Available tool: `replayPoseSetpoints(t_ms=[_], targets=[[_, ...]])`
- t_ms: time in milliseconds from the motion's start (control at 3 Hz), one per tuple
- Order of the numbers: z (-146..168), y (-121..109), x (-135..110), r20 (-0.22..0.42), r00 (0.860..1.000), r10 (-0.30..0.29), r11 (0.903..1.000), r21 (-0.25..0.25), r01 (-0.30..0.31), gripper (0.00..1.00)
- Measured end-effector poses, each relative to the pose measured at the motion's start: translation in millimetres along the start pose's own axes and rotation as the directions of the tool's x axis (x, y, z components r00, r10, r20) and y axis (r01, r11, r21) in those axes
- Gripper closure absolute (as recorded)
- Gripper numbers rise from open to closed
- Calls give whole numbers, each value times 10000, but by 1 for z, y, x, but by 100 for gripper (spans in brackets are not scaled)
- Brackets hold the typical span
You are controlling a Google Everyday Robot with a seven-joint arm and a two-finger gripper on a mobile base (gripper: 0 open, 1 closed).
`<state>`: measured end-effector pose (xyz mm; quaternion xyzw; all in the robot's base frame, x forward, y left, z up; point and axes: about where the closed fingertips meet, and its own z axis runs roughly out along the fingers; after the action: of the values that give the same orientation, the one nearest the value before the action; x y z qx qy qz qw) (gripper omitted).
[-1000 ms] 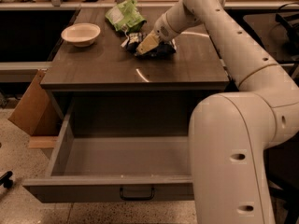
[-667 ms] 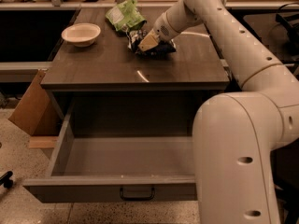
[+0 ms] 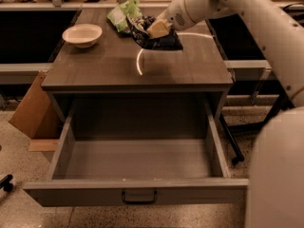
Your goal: Place blue chip bag into top drawer
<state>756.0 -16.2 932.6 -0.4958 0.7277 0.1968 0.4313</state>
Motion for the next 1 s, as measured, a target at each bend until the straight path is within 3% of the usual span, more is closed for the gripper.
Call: replayPoseSetpoints(t_ms=[333, 667, 1000], targets=[[-23, 48, -6, 1020, 9943, 323, 9949, -987, -222, 100], [-18, 46, -6, 966, 9948, 309, 9950, -980, -213, 100], [-23, 63, -3, 979, 9951, 141, 9864, -1641, 21, 100]])
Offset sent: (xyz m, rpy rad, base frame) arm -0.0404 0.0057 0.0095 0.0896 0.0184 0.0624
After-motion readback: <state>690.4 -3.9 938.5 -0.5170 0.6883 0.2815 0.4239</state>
